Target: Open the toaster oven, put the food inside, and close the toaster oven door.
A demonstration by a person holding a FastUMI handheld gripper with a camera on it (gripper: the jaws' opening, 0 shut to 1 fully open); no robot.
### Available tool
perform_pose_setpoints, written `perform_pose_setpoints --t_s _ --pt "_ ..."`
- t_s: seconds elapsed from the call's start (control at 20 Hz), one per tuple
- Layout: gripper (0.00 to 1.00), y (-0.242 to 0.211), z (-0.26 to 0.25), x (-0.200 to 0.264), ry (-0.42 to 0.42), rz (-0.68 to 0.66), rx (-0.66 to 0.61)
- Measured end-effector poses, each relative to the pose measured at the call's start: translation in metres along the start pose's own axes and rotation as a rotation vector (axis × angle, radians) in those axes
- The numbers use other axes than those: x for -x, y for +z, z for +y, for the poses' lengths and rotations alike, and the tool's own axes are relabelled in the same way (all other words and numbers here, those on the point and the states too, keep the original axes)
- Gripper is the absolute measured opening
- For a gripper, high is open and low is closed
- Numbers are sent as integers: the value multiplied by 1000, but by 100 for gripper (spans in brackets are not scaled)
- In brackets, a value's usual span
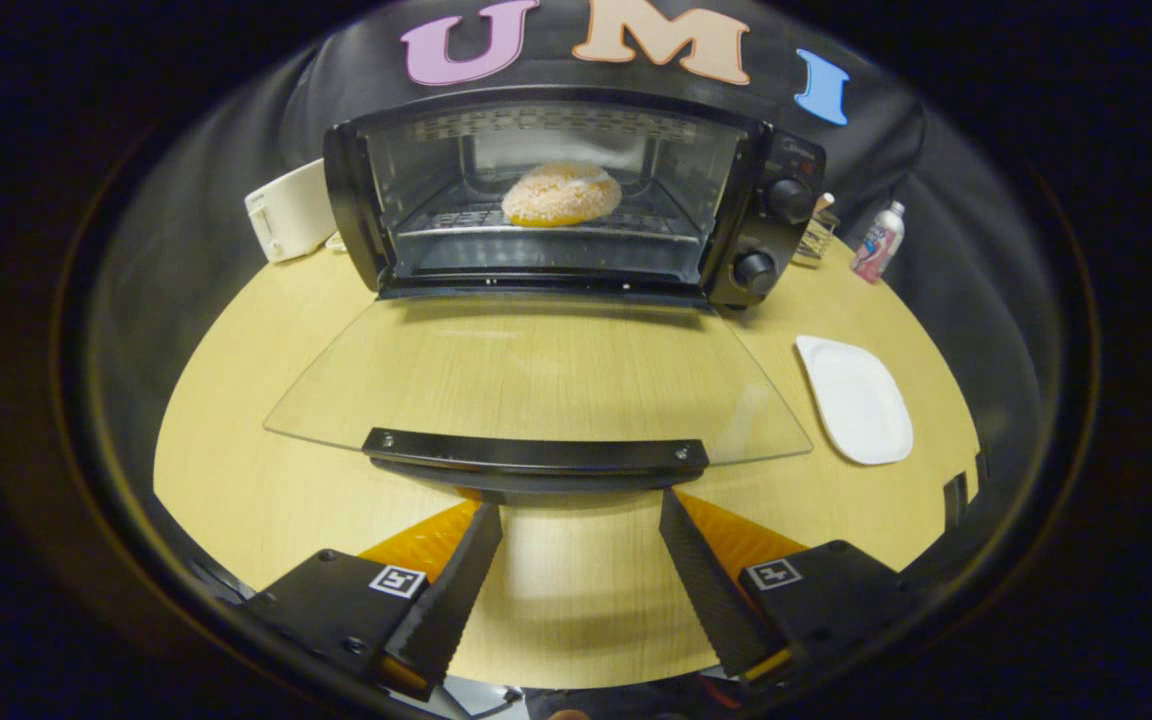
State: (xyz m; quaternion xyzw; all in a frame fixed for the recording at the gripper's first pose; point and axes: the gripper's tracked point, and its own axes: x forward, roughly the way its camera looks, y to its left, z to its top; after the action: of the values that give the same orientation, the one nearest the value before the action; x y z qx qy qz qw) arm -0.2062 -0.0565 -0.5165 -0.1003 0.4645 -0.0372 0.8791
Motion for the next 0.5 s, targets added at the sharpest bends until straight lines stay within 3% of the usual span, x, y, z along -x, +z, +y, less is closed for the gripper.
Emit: perform_pose_setpoints --t_s 0.5 --pt "100 112 7 10 48 -212 -83"
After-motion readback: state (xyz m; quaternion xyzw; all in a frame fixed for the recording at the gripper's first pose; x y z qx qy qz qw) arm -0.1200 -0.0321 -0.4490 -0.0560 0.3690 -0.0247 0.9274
